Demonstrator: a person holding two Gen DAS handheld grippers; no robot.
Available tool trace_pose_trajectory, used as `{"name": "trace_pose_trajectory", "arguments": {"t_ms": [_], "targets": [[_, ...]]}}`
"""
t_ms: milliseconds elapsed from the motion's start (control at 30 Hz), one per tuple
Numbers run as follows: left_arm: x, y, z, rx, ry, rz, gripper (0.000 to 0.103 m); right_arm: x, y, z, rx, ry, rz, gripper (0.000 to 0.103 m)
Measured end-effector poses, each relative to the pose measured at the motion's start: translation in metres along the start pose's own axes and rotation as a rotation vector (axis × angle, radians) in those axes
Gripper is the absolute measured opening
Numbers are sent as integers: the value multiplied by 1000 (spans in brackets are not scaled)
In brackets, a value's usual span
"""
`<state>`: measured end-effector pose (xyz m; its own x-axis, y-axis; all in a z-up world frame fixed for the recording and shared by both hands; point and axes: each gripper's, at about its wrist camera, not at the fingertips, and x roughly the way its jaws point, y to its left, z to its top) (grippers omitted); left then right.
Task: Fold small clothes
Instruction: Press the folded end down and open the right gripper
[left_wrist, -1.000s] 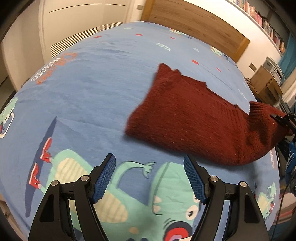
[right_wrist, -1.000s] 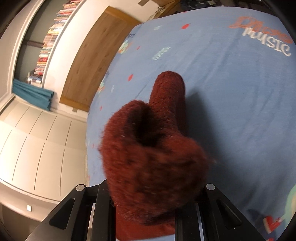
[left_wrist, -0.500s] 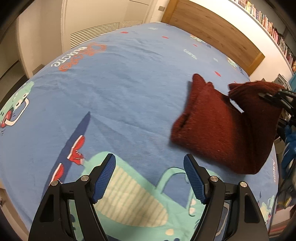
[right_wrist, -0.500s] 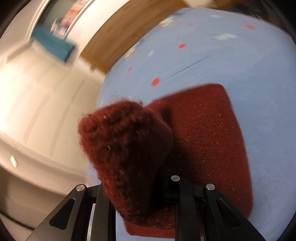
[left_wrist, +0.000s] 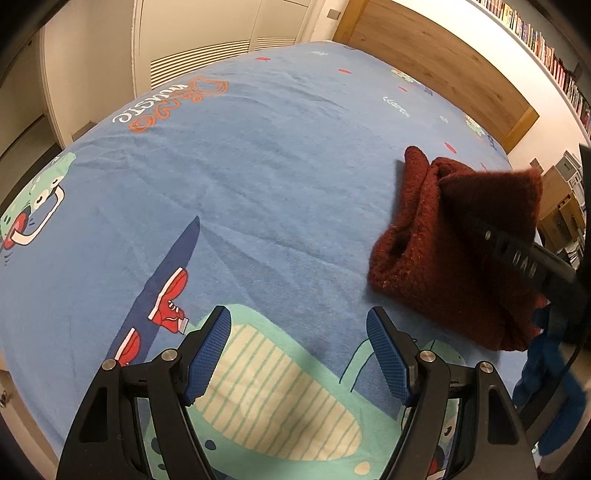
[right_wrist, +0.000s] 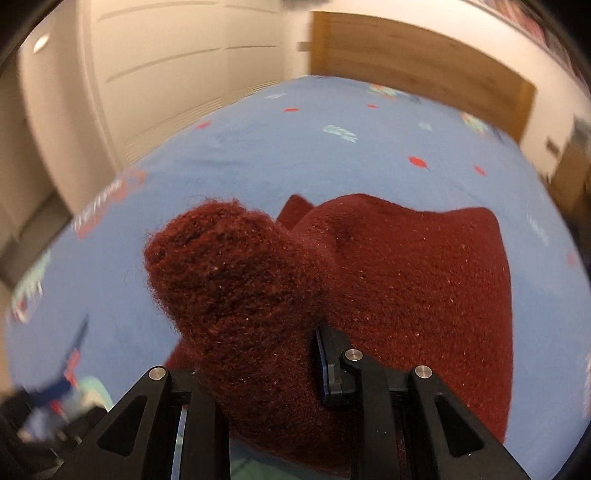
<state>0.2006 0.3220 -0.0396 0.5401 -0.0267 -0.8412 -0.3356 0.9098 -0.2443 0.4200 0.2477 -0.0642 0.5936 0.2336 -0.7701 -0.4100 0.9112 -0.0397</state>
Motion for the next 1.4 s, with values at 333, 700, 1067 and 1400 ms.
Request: {"name": "trace_pose_trajectory", "arguments": {"t_ms": [333,700,1067,1400], "targets": [[4,1,0,13,4,20,71,2,46,-26,-277,-42,-112,27],[6,12,2,15,3,48,71,4,57,-52,-389,-45,-109,43],[1,25,3,19,-5,67,71,-21,65,-50,-238,-64,63,65],[-16,27,16,63,-39,135,71,7,75,-50,-233,10,128,76]]}}
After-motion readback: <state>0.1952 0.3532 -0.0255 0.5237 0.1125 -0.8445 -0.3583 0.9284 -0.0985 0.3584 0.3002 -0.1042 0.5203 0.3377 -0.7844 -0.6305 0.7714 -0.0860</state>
